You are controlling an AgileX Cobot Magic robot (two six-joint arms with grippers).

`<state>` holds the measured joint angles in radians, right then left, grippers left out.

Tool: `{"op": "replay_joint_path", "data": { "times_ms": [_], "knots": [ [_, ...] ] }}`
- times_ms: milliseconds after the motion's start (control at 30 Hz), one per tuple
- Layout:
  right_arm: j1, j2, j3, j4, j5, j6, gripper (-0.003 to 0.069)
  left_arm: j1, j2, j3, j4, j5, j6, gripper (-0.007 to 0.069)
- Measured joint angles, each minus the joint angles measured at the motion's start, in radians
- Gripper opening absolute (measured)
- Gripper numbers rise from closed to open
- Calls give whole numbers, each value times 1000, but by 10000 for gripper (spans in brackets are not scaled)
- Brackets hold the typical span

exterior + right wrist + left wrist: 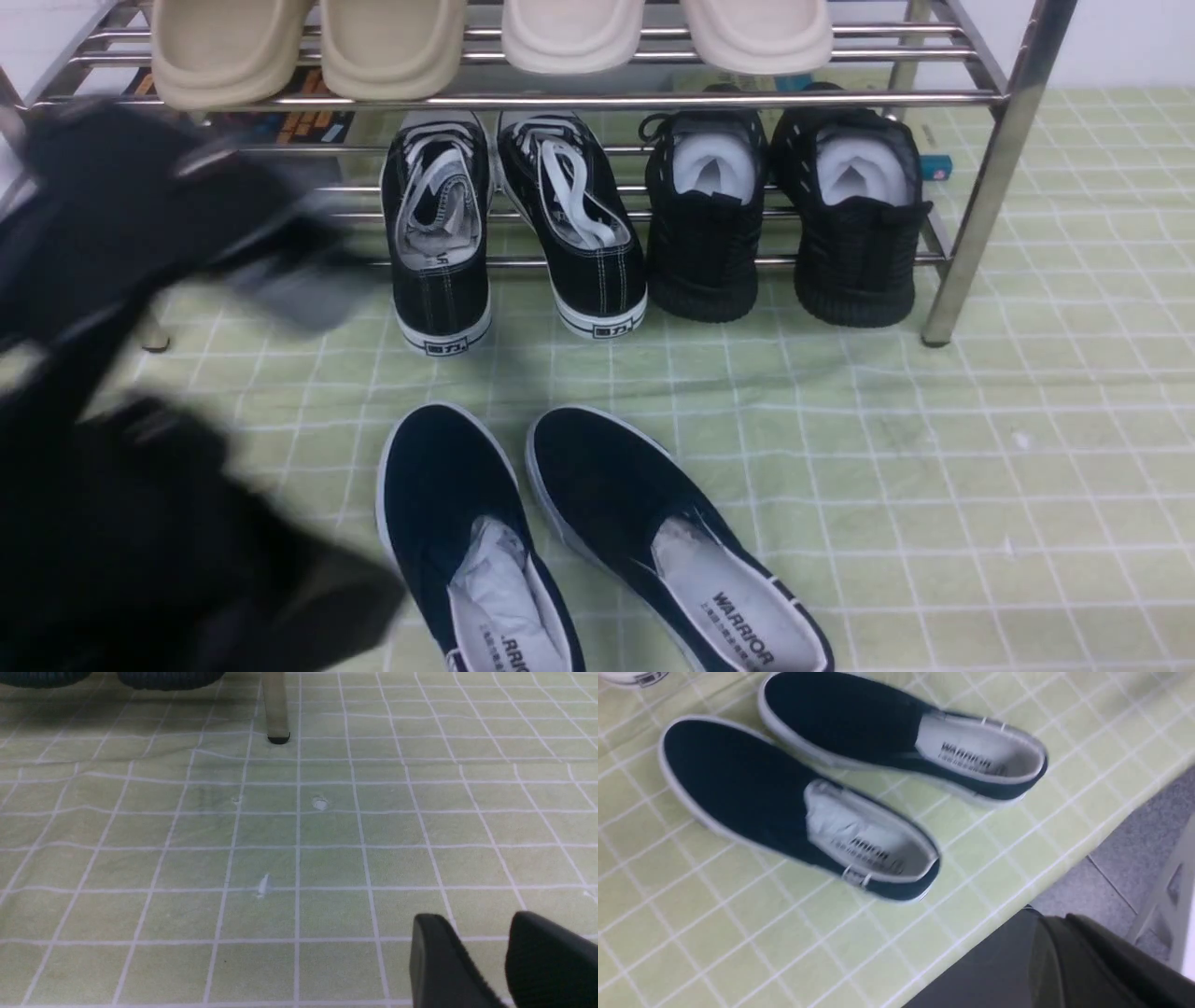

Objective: Take the shoes off the shelf with your hand from the green coffee tablecloth.

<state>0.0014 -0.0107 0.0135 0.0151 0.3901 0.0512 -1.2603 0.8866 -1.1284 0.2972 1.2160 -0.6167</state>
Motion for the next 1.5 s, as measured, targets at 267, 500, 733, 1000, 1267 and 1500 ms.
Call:
{"op": "replay_joint_path", "data": {
  "times_ms": [267, 500, 733, 1000, 1267, 1500],
  "knots": [
    [0, 0, 0, 0, 0, 0, 240, 0, -189, 396, 248, -442, -278, 1],
    [0, 0, 0, 0, 0, 0, 240, 0, -201, 522, 370, -572, -397, 2],
    [0, 0, 0, 0, 0, 0, 240, 0, -201, 526, 381, -566, -404, 12],
    [0, 0, 0, 0, 0, 0, 240, 20, -283, 586, 141, -594, -188, 18],
    [0, 0, 0, 0, 0, 0, 240, 370, -598, 845, -212, -791, 208, 20],
    [0, 0, 0, 0, 0, 0, 240, 735, -793, 1005, -259, -813, 346, 31]
  ]
}}
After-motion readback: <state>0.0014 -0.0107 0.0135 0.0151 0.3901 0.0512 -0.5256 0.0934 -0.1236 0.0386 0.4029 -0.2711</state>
